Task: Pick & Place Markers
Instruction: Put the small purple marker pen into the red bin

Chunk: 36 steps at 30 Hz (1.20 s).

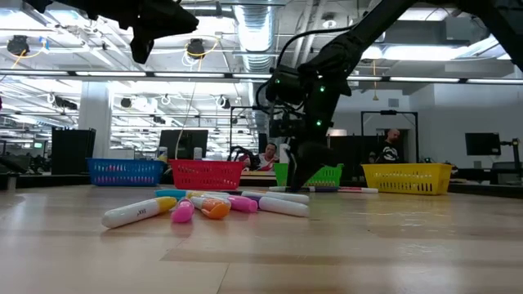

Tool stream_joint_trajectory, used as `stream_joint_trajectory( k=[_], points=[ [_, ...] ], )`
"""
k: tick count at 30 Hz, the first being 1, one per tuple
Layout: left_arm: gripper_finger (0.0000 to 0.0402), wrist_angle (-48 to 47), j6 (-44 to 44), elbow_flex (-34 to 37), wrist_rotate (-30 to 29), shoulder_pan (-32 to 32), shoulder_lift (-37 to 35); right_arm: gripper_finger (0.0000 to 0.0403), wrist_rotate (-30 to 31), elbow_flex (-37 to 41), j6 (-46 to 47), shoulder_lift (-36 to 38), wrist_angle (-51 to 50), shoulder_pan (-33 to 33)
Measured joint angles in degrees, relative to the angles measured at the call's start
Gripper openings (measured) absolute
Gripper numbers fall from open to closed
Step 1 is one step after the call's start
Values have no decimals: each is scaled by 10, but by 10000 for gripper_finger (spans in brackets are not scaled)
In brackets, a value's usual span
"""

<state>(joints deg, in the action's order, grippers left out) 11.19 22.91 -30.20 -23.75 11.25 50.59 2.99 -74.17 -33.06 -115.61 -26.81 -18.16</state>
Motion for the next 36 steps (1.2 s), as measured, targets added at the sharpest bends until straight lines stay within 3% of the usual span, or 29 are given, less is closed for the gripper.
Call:
stream_joint_trajectory(
  k=[20, 30, 36],
  points=[
    [44, 1, 1, 0, 20, 1, 0, 85, -82, 3, 64, 1, -46, 41],
    [44, 4, 1, 0, 49, 1, 0, 15, -87, 3, 156, 2, -40, 94],
    [44, 4, 1, 0, 65, 1, 0, 28, -98, 3, 235, 2, -40, 104]
  ],
)
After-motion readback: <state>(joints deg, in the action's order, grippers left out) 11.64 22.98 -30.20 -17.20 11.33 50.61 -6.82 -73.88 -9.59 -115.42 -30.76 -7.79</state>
